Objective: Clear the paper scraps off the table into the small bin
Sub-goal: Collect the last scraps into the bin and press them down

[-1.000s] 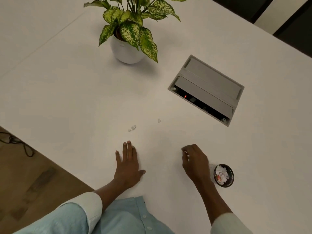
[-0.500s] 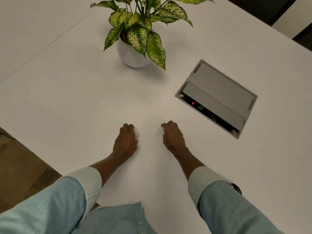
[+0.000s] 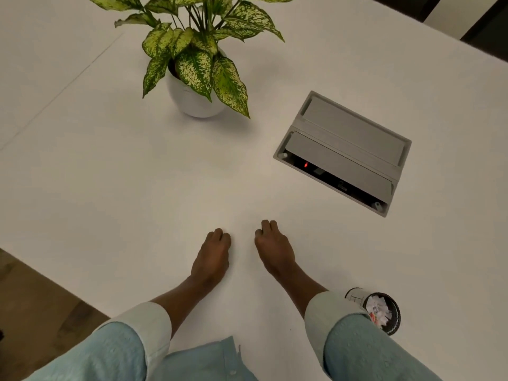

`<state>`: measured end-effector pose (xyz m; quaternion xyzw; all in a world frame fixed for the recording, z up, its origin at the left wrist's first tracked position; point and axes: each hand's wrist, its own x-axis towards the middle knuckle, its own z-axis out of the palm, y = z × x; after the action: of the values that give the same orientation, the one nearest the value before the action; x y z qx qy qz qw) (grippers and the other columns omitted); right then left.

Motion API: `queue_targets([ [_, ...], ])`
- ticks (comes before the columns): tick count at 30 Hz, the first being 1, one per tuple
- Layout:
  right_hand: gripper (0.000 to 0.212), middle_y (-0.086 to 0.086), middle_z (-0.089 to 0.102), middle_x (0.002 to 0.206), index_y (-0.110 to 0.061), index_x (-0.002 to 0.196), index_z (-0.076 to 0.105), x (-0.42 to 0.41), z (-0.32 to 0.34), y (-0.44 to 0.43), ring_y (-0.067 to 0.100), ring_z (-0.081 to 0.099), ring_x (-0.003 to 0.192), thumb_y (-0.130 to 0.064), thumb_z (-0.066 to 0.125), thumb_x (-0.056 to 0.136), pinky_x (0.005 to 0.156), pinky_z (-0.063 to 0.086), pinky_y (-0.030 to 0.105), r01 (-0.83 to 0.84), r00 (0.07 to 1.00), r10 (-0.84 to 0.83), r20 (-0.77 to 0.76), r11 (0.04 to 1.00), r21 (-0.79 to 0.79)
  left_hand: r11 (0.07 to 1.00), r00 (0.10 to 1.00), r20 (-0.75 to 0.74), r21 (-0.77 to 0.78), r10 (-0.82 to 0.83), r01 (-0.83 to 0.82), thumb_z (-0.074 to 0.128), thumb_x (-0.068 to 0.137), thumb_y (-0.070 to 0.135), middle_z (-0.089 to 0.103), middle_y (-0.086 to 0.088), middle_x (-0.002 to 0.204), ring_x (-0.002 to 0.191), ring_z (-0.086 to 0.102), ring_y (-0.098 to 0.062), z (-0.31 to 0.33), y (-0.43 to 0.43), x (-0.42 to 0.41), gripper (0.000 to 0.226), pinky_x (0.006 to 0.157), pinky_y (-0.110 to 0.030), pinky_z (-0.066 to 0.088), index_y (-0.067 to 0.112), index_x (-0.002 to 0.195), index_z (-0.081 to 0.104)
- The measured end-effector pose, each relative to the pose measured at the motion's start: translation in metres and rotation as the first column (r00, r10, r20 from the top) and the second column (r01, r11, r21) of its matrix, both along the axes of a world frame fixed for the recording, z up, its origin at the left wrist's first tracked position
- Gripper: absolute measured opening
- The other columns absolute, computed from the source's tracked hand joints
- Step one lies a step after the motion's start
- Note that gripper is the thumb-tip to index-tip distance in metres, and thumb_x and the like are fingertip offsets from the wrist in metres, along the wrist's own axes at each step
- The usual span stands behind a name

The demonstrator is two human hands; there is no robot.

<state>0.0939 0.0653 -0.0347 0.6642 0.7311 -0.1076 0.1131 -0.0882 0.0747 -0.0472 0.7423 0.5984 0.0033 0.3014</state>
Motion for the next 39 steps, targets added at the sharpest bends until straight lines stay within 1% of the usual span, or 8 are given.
queue_targets([
  [2,0.045,0.01,0.058,0.083,-0.008,0.066,0.059,0.001,-0.001,-0.007,0.026,0.059,0.075,0.013,0.083,0.035,0.038,0.034,0.028,0.032,0.999,-0.033,-0.035,0.999,-0.033,1.0,1.0,-0.008,0.016,-0.016,0.016,0.055,0.082,-0.011,0.05,-0.003,0.088,0.077,0.048,-0.023,0.001,-0.005,0.003,0.023,0.06,-0.042,0.049,0.011,0.083,0.053],
  [7,0.043,0.006,0.057,0.072,-0.011,0.064,0.06,0.004,0.003,-0.033,0.023,0.058,0.065,0.009,0.086,0.037,0.037,0.037,0.028,0.1,0.993,-0.098,-0.069,0.995,0.021,0.999,0.995,0.1,-0.03,0.026,-0.023,0.056,0.083,-0.006,0.055,0.002,0.085,0.072,0.051,-0.02,0.008,-0.024,0.014,0.022,0.061,-0.031,0.039,0.015,0.082,0.058],
  [14,0.029,-0.001,0.056,0.073,-0.015,0.07,0.058,0.016,0.014,-0.104,0.018,0.054,0.061,0.001,0.08,0.061,0.042,0.031,0.026,0.351,0.908,-0.323,-0.266,0.934,0.062,0.99,0.959,0.259,-0.107,0.112,-0.087,0.074,0.085,0.003,0.066,0.004,0.078,0.07,0.061,-0.013,0.019,-0.044,0.049,0.016,0.065,-0.029,0.049,0.016,0.078,0.067],
  [18,0.01,-0.005,0.061,0.084,-0.02,0.085,0.068,0.03,0.032,-0.151,0.014,0.059,0.07,-0.01,0.067,0.086,0.058,0.048,0.029,0.625,0.707,-0.556,-0.437,0.781,0.019,0.985,0.942,0.314,-0.158,0.115,-0.067,0.08,0.083,0.005,0.07,0.006,0.076,0.069,0.066,-0.013,0.026,-0.059,0.078,0.014,0.069,-0.039,0.06,0.015,0.079,0.071],
  [21,0.011,-0.01,0.065,0.084,-0.025,0.086,0.071,0.049,0.053,-0.18,0.009,0.062,0.072,-0.015,0.07,0.086,0.066,0.051,0.028,0.827,0.445,-0.684,-0.579,0.561,-0.026,0.984,0.924,0.376,-0.176,0.073,-0.006,0.082,0.083,0.006,0.07,0.006,0.075,0.068,0.069,-0.015,0.035,-0.075,0.108,0.016,0.068,-0.044,0.063,0.017,0.079,0.071],
  [26,0.014,-0.014,0.069,0.074,-0.028,0.083,0.072,0.091,0.076,-0.217,0.002,0.065,0.069,-0.015,0.077,0.083,0.068,0.052,0.023,0.951,0.247,-0.693,-0.678,0.306,0.034,0.979,0.879,0.468,-0.114,-0.096,0.167,0.081,0.084,0.006,0.07,0.005,0.078,0.068,0.069,-0.015,0.06,-0.102,0.167,0.015,0.067,-0.042,0.062,0.016,0.08,0.07],
  [33,0.01,-0.008,0.072,0.078,-0.022,0.082,0.073,0.148,0.085,-0.241,0.006,0.068,0.072,-0.013,0.077,0.084,0.068,0.056,0.026,0.985,0.15,-0.642,-0.752,0.16,0.061,0.925,0.818,0.464,0.005,-0.339,0.381,0.076,0.08,0.004,0.072,0.002,0.083,0.074,0.064,-0.016,0.094,-0.122,0.239,0.017,0.07,-0.038,0.056,0.018,0.079,0.067],
  [39,0.012,-0.003,0.074,0.087,-0.018,0.091,0.076,0.17,0.074,-0.24,0.008,0.065,0.073,-0.007,0.073,0.087,0.066,0.042,0.008,0.97,0.211,-0.669,-0.713,0.231,0.072,0.873,0.78,0.436,0.029,-0.449,0.486,0.076,0.083,0.009,0.071,0.003,0.084,0.073,0.061,-0.014,0.099,-0.128,0.272,0.011,0.066,-0.03,0.048,0.015,0.086,0.067],
])
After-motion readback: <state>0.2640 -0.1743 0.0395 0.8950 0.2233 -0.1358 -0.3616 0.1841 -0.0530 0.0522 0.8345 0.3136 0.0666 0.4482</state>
